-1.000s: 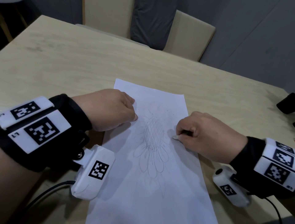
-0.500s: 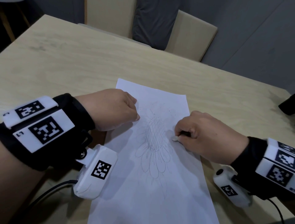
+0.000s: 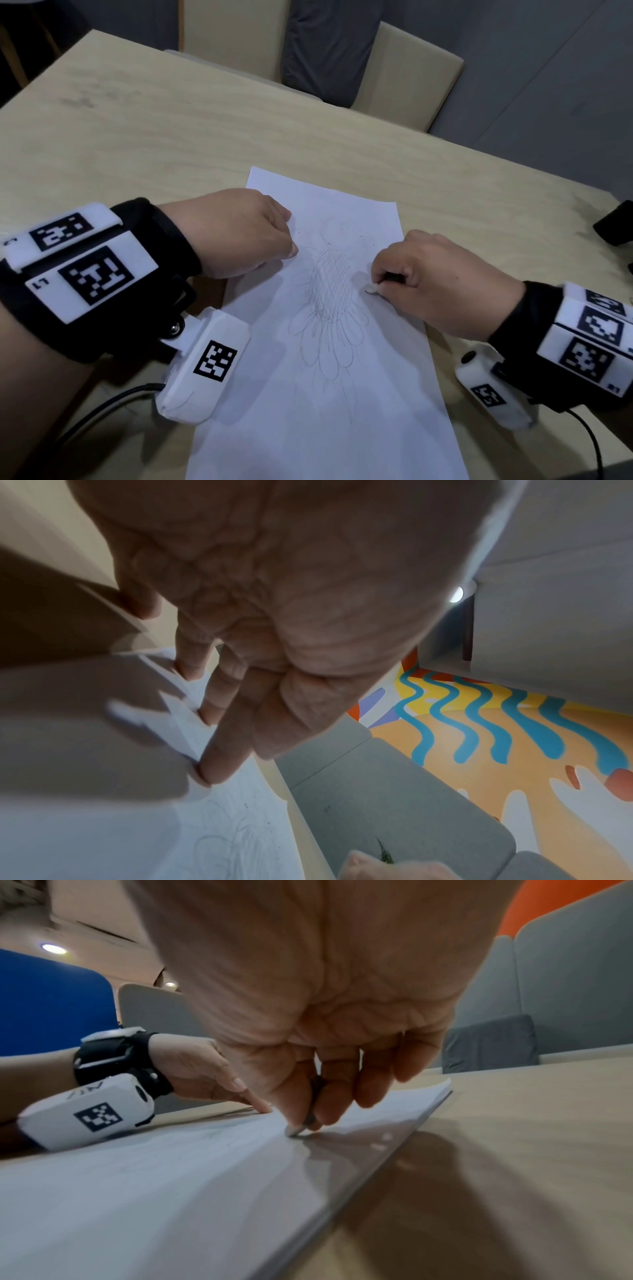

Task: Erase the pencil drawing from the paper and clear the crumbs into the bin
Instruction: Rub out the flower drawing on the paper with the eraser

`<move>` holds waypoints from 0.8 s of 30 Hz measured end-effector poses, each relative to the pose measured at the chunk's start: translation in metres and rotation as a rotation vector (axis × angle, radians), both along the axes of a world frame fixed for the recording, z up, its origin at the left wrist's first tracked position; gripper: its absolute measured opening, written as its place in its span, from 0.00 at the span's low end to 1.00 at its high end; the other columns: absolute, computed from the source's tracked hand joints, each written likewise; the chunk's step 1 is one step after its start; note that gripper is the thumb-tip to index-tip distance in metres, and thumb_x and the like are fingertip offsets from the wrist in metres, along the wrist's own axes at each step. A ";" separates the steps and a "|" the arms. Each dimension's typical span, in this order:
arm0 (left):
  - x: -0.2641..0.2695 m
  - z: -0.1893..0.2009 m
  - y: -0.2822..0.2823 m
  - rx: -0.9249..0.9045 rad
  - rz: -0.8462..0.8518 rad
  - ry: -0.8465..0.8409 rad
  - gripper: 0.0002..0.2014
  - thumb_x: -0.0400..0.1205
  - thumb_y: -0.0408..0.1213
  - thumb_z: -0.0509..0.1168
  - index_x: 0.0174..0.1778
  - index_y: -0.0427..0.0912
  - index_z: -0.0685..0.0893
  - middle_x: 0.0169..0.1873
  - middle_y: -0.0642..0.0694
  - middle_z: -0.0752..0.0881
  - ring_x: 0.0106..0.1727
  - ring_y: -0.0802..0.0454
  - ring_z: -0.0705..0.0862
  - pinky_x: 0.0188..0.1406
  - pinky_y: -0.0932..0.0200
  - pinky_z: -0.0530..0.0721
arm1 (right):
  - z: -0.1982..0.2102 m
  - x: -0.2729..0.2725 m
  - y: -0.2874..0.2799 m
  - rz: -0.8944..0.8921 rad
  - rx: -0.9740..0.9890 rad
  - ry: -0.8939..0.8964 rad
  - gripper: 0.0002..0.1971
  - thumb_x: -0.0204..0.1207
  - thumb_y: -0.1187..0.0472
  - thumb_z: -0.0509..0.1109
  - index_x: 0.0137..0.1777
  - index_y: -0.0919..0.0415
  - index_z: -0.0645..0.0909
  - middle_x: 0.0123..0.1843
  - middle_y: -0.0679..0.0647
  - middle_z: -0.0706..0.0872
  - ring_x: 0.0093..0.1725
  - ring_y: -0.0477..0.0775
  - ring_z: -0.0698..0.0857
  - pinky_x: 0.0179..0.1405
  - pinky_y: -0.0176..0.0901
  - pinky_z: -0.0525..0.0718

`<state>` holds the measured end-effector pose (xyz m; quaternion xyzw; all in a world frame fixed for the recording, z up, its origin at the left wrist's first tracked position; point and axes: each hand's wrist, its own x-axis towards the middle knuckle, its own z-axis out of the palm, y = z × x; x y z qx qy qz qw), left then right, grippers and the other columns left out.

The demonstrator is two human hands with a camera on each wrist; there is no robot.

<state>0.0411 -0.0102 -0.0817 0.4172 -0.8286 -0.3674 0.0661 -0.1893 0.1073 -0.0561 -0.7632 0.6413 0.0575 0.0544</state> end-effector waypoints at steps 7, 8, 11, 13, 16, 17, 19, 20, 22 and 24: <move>0.000 -0.002 -0.002 -0.021 -0.018 0.002 0.24 0.76 0.51 0.66 0.23 0.35 0.73 0.41 0.56 0.87 0.66 0.59 0.82 0.69 0.42 0.78 | 0.000 -0.003 0.004 -0.010 0.015 -0.025 0.08 0.81 0.54 0.66 0.41 0.52 0.81 0.34 0.45 0.84 0.45 0.47 0.76 0.42 0.34 0.63; 0.000 -0.002 -0.002 -0.026 -0.018 0.003 0.24 0.75 0.52 0.66 0.24 0.34 0.73 0.42 0.53 0.87 0.67 0.56 0.82 0.69 0.41 0.78 | -0.001 -0.003 0.004 -0.011 0.005 -0.017 0.08 0.81 0.54 0.66 0.41 0.52 0.82 0.35 0.45 0.85 0.45 0.48 0.76 0.42 0.34 0.64; 0.001 -0.002 -0.002 -0.022 -0.019 0.002 0.25 0.79 0.49 0.68 0.23 0.35 0.73 0.36 0.59 0.84 0.69 0.61 0.80 0.70 0.45 0.77 | 0.000 -0.002 0.008 0.000 0.048 -0.013 0.07 0.80 0.56 0.65 0.42 0.52 0.81 0.35 0.44 0.84 0.46 0.47 0.76 0.41 0.31 0.64; 0.001 -0.002 -0.002 -0.008 -0.009 -0.003 0.25 0.82 0.44 0.68 0.21 0.36 0.73 0.39 0.65 0.84 0.71 0.68 0.77 0.71 0.50 0.76 | 0.001 -0.001 0.011 0.002 0.064 -0.022 0.07 0.80 0.55 0.65 0.42 0.52 0.81 0.35 0.44 0.84 0.46 0.46 0.75 0.42 0.30 0.64; 0.000 -0.001 -0.002 -0.022 -0.008 -0.005 0.25 0.82 0.44 0.68 0.22 0.35 0.73 0.42 0.54 0.87 0.69 0.59 0.80 0.70 0.45 0.77 | 0.000 -0.003 0.008 -0.011 0.021 -0.021 0.08 0.81 0.54 0.65 0.41 0.52 0.81 0.34 0.45 0.84 0.46 0.47 0.76 0.42 0.33 0.63; 0.000 -0.001 -0.001 -0.029 -0.012 -0.004 0.25 0.81 0.45 0.68 0.23 0.34 0.73 0.44 0.49 0.87 0.68 0.51 0.82 0.69 0.40 0.77 | 0.000 -0.003 0.009 -0.009 0.020 -0.023 0.08 0.81 0.53 0.65 0.41 0.52 0.81 0.34 0.44 0.84 0.46 0.47 0.76 0.42 0.33 0.63; 0.000 -0.001 -0.002 -0.035 -0.017 -0.003 0.24 0.79 0.48 0.68 0.24 0.34 0.73 0.46 0.44 0.86 0.67 0.43 0.82 0.67 0.35 0.77 | -0.001 -0.002 0.010 0.011 0.047 -0.028 0.09 0.79 0.51 0.62 0.41 0.51 0.80 0.34 0.43 0.83 0.46 0.46 0.75 0.42 0.32 0.63; 0.000 -0.001 -0.002 -0.032 -0.017 -0.005 0.24 0.79 0.49 0.68 0.24 0.34 0.74 0.46 0.44 0.86 0.67 0.43 0.82 0.67 0.35 0.77 | -0.001 -0.001 0.011 0.014 0.059 -0.036 0.09 0.78 0.52 0.62 0.40 0.51 0.80 0.34 0.42 0.83 0.46 0.46 0.75 0.43 0.32 0.64; 0.000 0.000 -0.001 -0.037 -0.019 -0.014 0.24 0.76 0.51 0.66 0.25 0.33 0.74 0.44 0.45 0.86 0.66 0.45 0.83 0.67 0.36 0.78 | -0.001 -0.001 0.012 -0.006 0.056 -0.047 0.09 0.79 0.51 0.62 0.41 0.51 0.81 0.35 0.43 0.84 0.46 0.47 0.76 0.44 0.34 0.64; 0.000 0.000 -0.001 -0.037 -0.020 -0.020 0.24 0.78 0.50 0.67 0.24 0.33 0.74 0.43 0.46 0.86 0.67 0.46 0.82 0.67 0.37 0.78 | 0.000 -0.001 0.012 -0.023 0.043 -0.042 0.11 0.78 0.50 0.62 0.41 0.52 0.81 0.35 0.45 0.84 0.46 0.48 0.76 0.44 0.35 0.65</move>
